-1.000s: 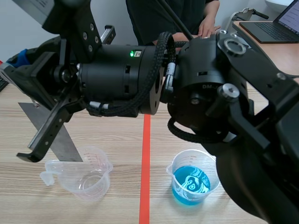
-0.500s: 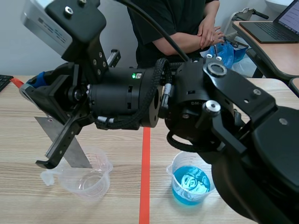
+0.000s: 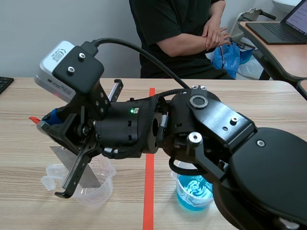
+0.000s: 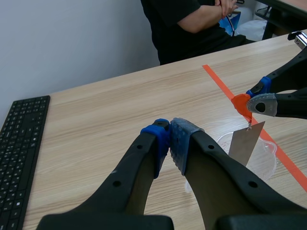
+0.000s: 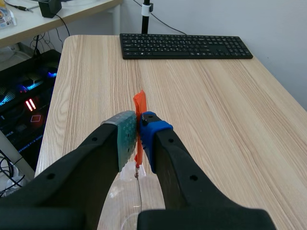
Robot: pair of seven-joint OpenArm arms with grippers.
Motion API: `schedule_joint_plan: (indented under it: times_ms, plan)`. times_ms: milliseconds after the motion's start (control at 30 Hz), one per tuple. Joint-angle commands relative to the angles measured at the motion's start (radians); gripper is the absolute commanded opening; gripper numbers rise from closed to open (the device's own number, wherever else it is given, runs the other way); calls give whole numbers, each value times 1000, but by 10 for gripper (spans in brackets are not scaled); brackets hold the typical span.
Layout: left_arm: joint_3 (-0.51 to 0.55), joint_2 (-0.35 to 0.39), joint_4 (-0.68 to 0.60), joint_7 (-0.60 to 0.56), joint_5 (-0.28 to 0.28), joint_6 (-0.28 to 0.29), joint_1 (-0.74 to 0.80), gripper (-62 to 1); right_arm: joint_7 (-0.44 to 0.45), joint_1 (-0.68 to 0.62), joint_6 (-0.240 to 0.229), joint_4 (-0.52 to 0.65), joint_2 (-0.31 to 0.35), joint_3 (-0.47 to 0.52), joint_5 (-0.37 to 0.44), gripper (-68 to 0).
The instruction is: Do the redox reaction experiment.
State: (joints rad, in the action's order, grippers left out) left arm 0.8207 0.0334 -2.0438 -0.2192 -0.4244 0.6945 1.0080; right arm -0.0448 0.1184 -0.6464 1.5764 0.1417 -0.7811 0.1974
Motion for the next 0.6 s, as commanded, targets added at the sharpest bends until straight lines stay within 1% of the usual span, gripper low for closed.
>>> schedule_joint_plan:
  times_ms: [0,100,333,433,567]
  plan:
    - [6,-5,-4,-17,-14,2,2,-567,19,14,5,3,-3,1,9,-660]
    - [6,-5,-4,-17,-14,2,2,-567,26,14,12,-5,-3,1,-16,-660]
    - [6,-5,-4,-18,-14,2,2,-567,33,11,11,-20,5,1,-18,-658]
    - [6,-5,-4,-17,-14,2,-5,-567,34,11,11,-20,8,1,-18,-608]
    - [6,-5,-4,-16,-14,2,-11,-567,34,11,10,-20,9,1,-18,-567]
